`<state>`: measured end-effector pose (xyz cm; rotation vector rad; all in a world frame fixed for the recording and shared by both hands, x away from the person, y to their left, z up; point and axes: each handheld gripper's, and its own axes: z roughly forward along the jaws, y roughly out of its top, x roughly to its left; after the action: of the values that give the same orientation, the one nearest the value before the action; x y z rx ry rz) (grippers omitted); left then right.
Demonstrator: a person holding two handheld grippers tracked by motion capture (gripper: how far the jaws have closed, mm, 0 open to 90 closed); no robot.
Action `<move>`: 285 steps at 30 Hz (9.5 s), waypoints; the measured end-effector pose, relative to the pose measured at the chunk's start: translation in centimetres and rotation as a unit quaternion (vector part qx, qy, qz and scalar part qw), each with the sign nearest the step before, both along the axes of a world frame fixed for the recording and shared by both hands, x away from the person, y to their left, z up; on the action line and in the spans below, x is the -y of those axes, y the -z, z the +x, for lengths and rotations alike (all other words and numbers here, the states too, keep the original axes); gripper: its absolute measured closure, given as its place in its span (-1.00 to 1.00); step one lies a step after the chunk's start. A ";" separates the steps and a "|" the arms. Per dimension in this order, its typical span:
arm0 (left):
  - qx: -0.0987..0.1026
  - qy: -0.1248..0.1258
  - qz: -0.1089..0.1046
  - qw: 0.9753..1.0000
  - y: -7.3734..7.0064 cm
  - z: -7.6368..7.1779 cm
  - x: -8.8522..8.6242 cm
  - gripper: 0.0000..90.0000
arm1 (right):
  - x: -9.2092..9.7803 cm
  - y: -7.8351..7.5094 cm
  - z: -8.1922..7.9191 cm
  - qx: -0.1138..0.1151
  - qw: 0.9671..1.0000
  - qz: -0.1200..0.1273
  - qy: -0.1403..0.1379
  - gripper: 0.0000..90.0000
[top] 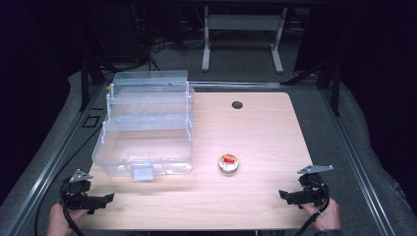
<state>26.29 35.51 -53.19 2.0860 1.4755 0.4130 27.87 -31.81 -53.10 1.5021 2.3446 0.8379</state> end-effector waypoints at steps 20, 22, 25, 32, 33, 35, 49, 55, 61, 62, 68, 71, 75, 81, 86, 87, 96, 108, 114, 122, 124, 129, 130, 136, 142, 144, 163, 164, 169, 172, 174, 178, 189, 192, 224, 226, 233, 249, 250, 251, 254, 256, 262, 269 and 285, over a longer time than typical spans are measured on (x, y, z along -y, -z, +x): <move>-0.029 0.012 0.005 1.000 -0.2 0.9 1.0 -0.99 | -4.0 -2.1 2.8 -0.009 0.999 -0.024 -0.036 -0.95; -0.031 0.014 0.005 0.999 -0.3 1.0 1.1 -0.99 | -5.1 -2.5 3.7 -0.012 0.998 -0.027 -0.048 -0.96; -0.032 0.014 0.008 0.999 -0.5 1.0 1.1 -0.99 | -6.6 -3.1 4.8 -0.017 0.997 -0.036 -0.064 -0.98; -0.039 0.004 0.005 0.999 -0.2 1.2 0.3 -0.99 | -10.3 -3.3 7.1 -0.034 0.994 -0.040 -0.096 -1.00; -0.041 0.005 0.006 0.999 -0.3 1.2 0.2 -1.00 | -10.9 -3.3 7.4 -0.033 0.993 -0.054 -0.097 -1.00; -0.043 0.005 0.009 0.999 -0.4 1.3 0.0 -1.00 | -12.0 -3.2 8.1 -0.042 0.992 -0.050 -0.108 -1.00; -0.046 0.007 0.008 0.999 -0.6 1.8 0.3 -1.00 | -19.4 -1.6 12.9 -0.080 0.981 -0.088 -0.153 -1.00; -0.050 0.013 0.016 0.999 -0.7 1.9 0.2 -1.00 | -21.2 -1.0 13.7 -0.105 0.975 -0.120 -0.157 -0.92; -0.052 0.016 0.015 0.998 -0.8 2.3 0.5 -1.00 | -22.3 -0.7 13.9 -0.102 0.970 -0.164 -0.150 -0.68; -0.054 0.015 0.015 0.998 -0.7 2.3 0.6 -1.00 | -22.2 -0.7 13.9 -0.104 0.970 -0.163 -0.146 -0.66; -0.055 0.015 0.012 0.998 -0.6 2.4 0.8 -1.00 | -21.6 0.1 14.2 -0.115 0.972 -0.143 -0.143 -0.56; -0.052 0.014 0.011 0.998 -0.7 2.4 0.7 -1.00 | -21.7 0.1 14.2 -0.115 0.973 -0.138 -0.147 -0.56; -0.054 0.009 0.011 0.998 -0.8 2.5 0.5 -1.00 | -21.9 -0.1 14.0 -0.116 0.971 -0.138 -0.158 -0.55; -0.053 0.008 0.014 0.998 -1.2 2.0 0.3 -0.99 | -21.5 -1.8 13.7 -0.103 0.972 -0.137 -0.159 -0.55; -0.049 0.003 0.008 0.999 -1.3 2.0 0.1 -0.99 | -20.4 -3.2 12.8 -0.088 0.975 -0.139 -0.151 -0.55; -0.051 0.004 0.008 0.999 -1.2 2.0 0.1 -0.99 | -20.1 -3.4 12.6 -0.090 0.975 -0.139 -0.150 -0.55; -0.056 0.009 0.005 0.998 -0.4 2.1 0.4 -0.99 | -17.4 -5.0 10.8 -0.074 0.978 -0.139 -0.138 -0.55; -0.056 0.010 0.009 0.998 -0.4 2.1 0.5 -0.99 | -13.2 -6.0 9.3 -0.076 0.981 -0.148 -0.102 -0.55; -0.058 0.013 0.010 0.998 -0.2 2.1 0.7 -0.99 | -11.5 -5.8 8.8 -0.091 0.974 -0.194 -0.079 -0.55; -0.062 0.017 0.011 0.998 0.0 2.2 0.9 -0.99 | -9.3 -4.5 8.3 -0.107 0.978 -0.165 -0.073 -0.55; -0.057 0.014 0.010 0.998 0.0 2.2 0.9 -0.99 | -8.6 -4.0 8.2 -0.114 0.979 -0.152 -0.074 -0.55; -0.057 0.012 0.009 0.998 0.1 2.2 0.7 -0.98 | -7.2 -2.9 7.8 -0.125 0.977 -0.167 -0.054 -0.55; -0.058 0.013 0.009 0.998 0.1 2.2 0.7 -0.98 | -7.0 -2.7 7.8 -0.128 0.977 -0.165 -0.053 -0.55; -0.055 0.008 0.008 0.998 -0.2 2.0 0.2 -0.98 | -5.8 -1.9 7.2 -0.140 0.976 -0.164 -0.041 -0.55; -0.054 0.006 0.007 0.998 -0.5 2.0 0.0 -0.98 | -4.5 -1.6 6.7 -0.148 0.975 -0.164 -0.028 -0.55; -0.054 0.006 0.007 0.998 -0.5 2.0 0.0 -0.98 | -4.3 -1.4 6.7 -0.155 0.975 -0.159 -0.029 -0.55; -0.037 0.009 -0.001 0.999 -3.6 2.1 -0.5 -1.00 | -3.8 -2.6 6.1 -0.107 0.988 -0.106 -0.015 -1.00; -0.032 0.010 0.000 0.999 -3.9 2.1 -0.5 -1.00 | -3.7 -2.8 6.1 -0.103 0.990 -0.095 -0.017 -1.00; -0.018 0.011 -0.004 1.000 -6.1 2.6 -0.9 -0.99 | -3.4 -3.0 6.1 -0.093 0.991 -0.092 -0.009 -1.00; -0.013 0.014 -0.001 1.000 -7.3 3.2 -1.0 -0.98 | -3.2 -2.9 6.1 -0.092 0.992 -0.087 -0.009 -1.00; -0.010 0.016 0.000 1.000 -8.2 3.9 -1.1 -0.98 | -3.2 -2.9 6.1 -0.092 0.992 -0.087 -0.007 -1.00; -0.011 0.016 -0.001 1.000 -9.5 5.5 -1.1 -0.98 | -3.1 -3.0 6.0 -0.088 0.993 -0.080 -0.007 -0.99; -0.034 0.007 0.014 0.999 -10.4 9.6 -1.3 -0.98 | -3.1 -3.4 6.0 -0.083 0.993 -0.084 -0.004 -0.95; -0.041 0.000 0.008 0.999 -10.2 10.6 -1.3 -0.98 | -3.2 -3.2 6.1 -0.085 0.993 -0.081 -0.006 -0.94; -0.100 -0.040 0.043 0.993 -6.8 15.4 -1.6 0.74 | -2.3 -2.7 5.7 -0.088 0.992 -0.086 0.001 -0.79; -0.101 -0.035 0.041 0.993 -6.8 15.4 -1.7 0.75 | -2.1 -2.7 5.7 -0.090 0.992 -0.082 0.000 -0.79; -0.082 -0.012 0.055 0.995 -6.6 15.1 -1.7 0.73 | -1.8 -2.9 5.5 -0.089 0.993 -0.078 0.004 -0.77; -0.081 0.011 0.066 0.994 -6.6 14.6 -0.4 0.70 | -1.6 -3.0 5.5 -0.089 0.993 -0.075 0.004 -0.77; -0.081 0.011 0.066 0.994 -6.6 14.6 -0.4 0.70 | -1.6 -3.0 5.5 -0.089 0.993 -0.075 0.004 -0.77; -0.080 0.011 0.066 0.995 -6.6 14.5 -0.4 0.70 | -1.6 -3.0 5.5 -0.088 0.993 -0.076 0.004 -0.77; -0.079 0.014 0.066 0.995 -6.6 14.5 -0.2 0.69 | -1.6 -3.1 5.5 -0.088 0.993 -0.076 0.004 -0.77; -0.079 0.020 0.068 0.994 -6.6 14.4 0.1 0.69 | -1.6 -3.1 5.5 -0.091 0.993 -0.079 0.003 -0.78; -0.074 0.031 0.069 0.994 -6.5 14.2 0.6 0.66 | -1.6 -2.9 5.6 -0.096 0.992 -0.079 0.001 -0.81; -0.077 0.041 0.070 0.994 -6.5 14.0 1.6 0.65 | -1.8 -3.2 5.6 -0.092 0.993 -0.079 0.000 -0.80; -0.076 0.055 0.075 0.993 -6.5 13.4 5.1 0.65 | -1.5 -3.4 5.2 -0.086 0.993 -0.076 0.002 -0.80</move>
<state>39.72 30.44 -46.68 2.3509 1.4452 0.3375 33.07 -30.31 -49.71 1.5703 2.4631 0.5343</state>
